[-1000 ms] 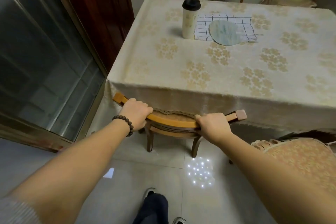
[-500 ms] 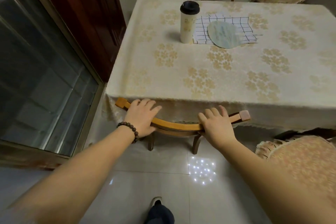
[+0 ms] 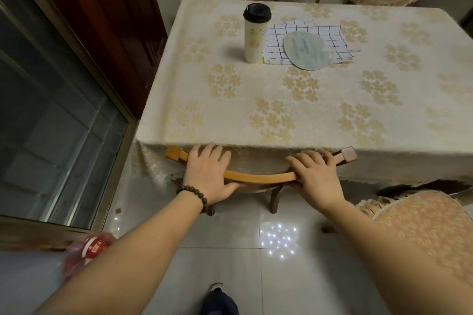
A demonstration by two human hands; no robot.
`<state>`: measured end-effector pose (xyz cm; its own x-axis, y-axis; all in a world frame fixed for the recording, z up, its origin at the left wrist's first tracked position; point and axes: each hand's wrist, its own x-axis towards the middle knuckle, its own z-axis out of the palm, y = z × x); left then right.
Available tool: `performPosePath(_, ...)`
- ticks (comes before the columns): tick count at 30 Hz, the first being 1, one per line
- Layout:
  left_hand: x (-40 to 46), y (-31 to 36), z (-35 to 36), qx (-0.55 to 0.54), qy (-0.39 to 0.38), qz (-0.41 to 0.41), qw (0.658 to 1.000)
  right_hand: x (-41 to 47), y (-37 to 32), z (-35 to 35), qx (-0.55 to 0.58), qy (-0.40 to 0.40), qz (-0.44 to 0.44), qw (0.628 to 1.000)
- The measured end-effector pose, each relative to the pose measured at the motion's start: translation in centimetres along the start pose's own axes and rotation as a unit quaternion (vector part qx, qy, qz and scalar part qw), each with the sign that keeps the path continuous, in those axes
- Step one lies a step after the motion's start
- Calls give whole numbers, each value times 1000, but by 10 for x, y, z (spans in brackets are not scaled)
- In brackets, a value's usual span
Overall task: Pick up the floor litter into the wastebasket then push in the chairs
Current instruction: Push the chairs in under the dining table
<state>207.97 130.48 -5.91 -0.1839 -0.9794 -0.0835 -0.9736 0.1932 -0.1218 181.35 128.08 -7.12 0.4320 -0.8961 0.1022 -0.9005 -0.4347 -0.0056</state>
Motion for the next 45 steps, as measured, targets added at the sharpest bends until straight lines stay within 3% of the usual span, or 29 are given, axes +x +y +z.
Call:
performPosePath(4, 9, 4, 1, 0, 10, 4, 1000, 7, 8, -1, -3, -27, 3, 1000)
performPosePath(19, 17, -31, -1, 10, -6, 5, 1000, 18, -20, 10, -5, -2, 14, 1000)
performPosePath(29, 9, -22, -13, -20, -70, -31, 997, 16, -31, -11, -17, -87, 52, 995)
performPosePath(38, -21, 48, -33, -150, 85, 24, 985, -56, -43, -36, 101, 80, 212, 969)
performPosePath(45, -44, 160, -27, -195, 52, 133, 970, -166, -16, -27, 98, 59, 350, 930)
